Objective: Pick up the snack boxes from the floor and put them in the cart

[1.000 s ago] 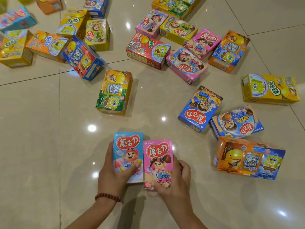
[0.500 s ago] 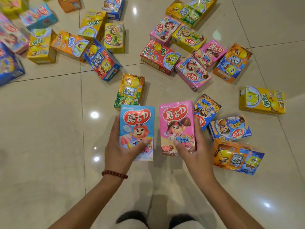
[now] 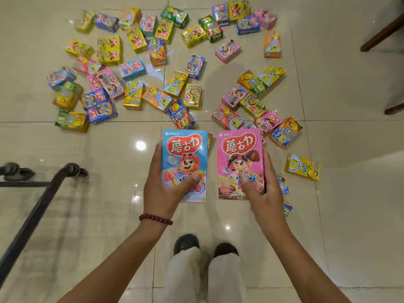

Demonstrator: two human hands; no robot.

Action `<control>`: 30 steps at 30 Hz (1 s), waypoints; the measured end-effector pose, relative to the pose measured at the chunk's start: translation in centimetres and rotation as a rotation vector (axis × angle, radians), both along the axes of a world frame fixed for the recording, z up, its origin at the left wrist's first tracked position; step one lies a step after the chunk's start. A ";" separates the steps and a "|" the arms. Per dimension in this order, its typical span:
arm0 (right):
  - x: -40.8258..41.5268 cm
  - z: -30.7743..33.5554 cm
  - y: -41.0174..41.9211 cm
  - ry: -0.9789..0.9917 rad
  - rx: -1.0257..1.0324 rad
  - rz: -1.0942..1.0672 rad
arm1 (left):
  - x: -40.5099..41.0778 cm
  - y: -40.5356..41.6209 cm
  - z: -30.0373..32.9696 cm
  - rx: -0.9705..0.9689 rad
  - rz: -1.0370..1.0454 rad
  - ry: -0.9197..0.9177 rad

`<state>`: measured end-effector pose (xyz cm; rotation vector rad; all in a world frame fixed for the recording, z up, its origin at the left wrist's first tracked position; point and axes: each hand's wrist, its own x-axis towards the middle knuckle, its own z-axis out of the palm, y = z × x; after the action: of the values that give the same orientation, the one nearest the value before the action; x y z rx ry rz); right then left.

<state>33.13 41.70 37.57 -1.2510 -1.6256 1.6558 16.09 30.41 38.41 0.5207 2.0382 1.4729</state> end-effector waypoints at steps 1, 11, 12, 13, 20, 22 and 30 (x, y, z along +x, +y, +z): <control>-0.1 2.4 0.1 0.019 -0.003 0.007 | -0.4 -0.2 2.4 0.009 0.019 0.008; -3.8 24.3 0.4 0.140 0.124 0.201 | -1.9 -4.0 24.0 0.090 0.250 0.142; -4.2 26.1 0.3 0.155 0.141 0.225 | -1.8 -4.7 25.8 0.095 0.277 0.156; -4.6 27.7 0.1 0.176 0.160 0.254 | -1.8 -5.5 27.3 0.108 0.301 0.172; -8.0 35.9 -2.3 0.357 0.199 0.479 | -2.4 -11.3 36.5 0.185 0.490 0.300; -9.6 37.6 -3.5 0.400 0.207 0.552 | -2.6 -13.4 38.4 0.199 0.555 0.334; -17.8 42.1 -12.0 0.515 0.156 0.747 | -4.2 -22.8 42.7 0.255 0.846 0.362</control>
<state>15.38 29.69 79.68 -0.0751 -1.9251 1.9819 11.84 7.62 81.12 -0.0234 2.5282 2.2749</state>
